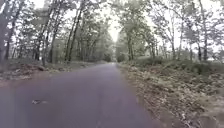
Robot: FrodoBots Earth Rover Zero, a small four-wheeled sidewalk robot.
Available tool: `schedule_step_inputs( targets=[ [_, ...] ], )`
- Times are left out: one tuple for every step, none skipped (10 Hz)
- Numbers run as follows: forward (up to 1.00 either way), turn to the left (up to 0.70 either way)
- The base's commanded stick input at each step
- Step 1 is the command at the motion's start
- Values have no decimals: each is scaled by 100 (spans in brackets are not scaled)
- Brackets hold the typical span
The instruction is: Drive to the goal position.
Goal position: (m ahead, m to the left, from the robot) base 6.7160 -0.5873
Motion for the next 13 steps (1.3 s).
schedule_step_inputs(
  targets=[
    [70,0],
    [70,0],
    [70,0],
    [70,0],
    [70,0],
    [70,0],
    [70,0],
    [70,0],
    [70,0],
    [70,0],
    [70,0],
    [70,0],
    [70,0]
  ],
)
